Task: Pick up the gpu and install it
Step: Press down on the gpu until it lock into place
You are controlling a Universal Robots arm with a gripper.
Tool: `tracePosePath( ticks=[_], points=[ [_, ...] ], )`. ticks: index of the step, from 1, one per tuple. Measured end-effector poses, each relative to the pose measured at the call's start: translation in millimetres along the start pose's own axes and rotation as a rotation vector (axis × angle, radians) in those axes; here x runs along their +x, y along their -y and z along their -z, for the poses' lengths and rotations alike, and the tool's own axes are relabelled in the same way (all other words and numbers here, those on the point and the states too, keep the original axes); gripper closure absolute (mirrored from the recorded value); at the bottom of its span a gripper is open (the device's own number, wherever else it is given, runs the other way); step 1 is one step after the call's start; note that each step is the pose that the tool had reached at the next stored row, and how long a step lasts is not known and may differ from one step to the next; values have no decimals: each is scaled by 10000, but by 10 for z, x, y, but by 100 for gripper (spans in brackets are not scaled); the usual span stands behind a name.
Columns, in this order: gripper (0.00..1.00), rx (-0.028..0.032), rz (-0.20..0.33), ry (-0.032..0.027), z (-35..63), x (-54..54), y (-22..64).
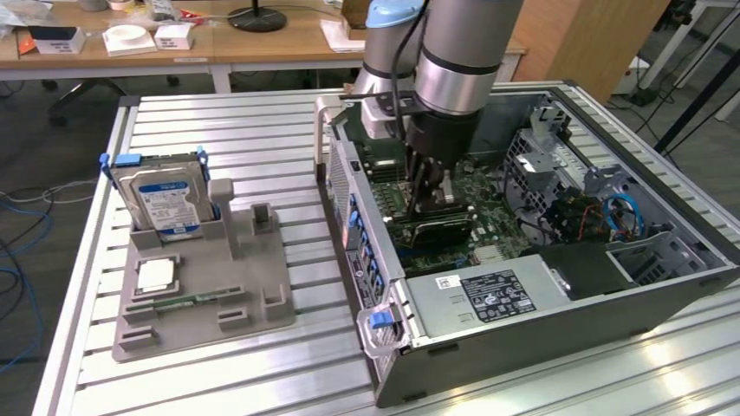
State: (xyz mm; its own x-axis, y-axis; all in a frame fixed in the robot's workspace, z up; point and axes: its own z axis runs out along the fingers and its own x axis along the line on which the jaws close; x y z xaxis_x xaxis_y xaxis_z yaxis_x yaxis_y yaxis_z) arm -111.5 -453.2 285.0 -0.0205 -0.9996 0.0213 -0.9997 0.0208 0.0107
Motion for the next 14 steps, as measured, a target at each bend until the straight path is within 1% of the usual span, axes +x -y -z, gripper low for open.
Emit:
tracePosePath(
  ticks=[12, 14],
  points=[
    [89, 0, -1, -1, -2, 3, -174],
    [89, 0, -1, -1, -2, 3, -189]
  ],
)
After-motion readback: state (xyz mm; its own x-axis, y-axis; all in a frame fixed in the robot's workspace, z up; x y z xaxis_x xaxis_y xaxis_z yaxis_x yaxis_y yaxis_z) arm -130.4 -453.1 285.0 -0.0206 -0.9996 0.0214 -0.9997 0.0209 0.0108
